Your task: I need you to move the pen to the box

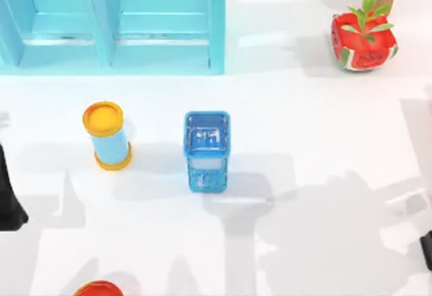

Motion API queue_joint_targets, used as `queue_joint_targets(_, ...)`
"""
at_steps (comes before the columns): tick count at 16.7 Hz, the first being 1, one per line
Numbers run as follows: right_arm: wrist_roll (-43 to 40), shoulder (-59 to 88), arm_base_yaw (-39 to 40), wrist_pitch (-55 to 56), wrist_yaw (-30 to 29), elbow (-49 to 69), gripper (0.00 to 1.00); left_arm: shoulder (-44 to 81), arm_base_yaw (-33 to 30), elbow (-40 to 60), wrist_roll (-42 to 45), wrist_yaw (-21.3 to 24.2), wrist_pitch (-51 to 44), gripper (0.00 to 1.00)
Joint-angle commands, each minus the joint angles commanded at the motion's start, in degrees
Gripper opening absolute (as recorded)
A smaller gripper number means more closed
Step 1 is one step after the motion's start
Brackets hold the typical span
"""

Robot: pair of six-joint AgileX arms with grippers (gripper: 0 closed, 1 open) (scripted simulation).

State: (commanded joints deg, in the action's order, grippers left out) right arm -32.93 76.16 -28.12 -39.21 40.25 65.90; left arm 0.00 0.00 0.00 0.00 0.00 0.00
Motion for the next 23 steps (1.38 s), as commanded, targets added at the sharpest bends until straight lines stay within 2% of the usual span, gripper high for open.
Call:
queue_joint_targets(3, -4.61, -3.38, -7.47, -4.27, 1.15, -1.05, 0.0, 0.0, 0.0, 0.0, 0.0, 0.0, 0.0, 1.0)
queue_joint_targets(5, -5.94, -4.46, -9.4, -5.48, 1.38, -1.45, 0.0, 0.0, 0.0, 0.0, 0.0, 0.0, 0.0, 1.0)
queue_joint_targets(11, -5.42, -4.07, -8.76, -4.51, 0.89, -2.07, 0.0, 0.0, 0.0, 0.0, 0.0, 0.0, 0.0, 1.0)
queue_joint_targets(18, -1.97, -2.22, -5.5, 10.86, -1.18, -12.12, 0.0, 0.0, 0.0, 0.0, 0.0, 0.0, 0.0, 1.0)
queue_joint_targets(23, -0.94, -1.65, -4.58, 12.8, -1.78, -13.69, 0.0, 0.0, 0.0, 0.0, 0.0, 0.0, 0.0, 1.0)
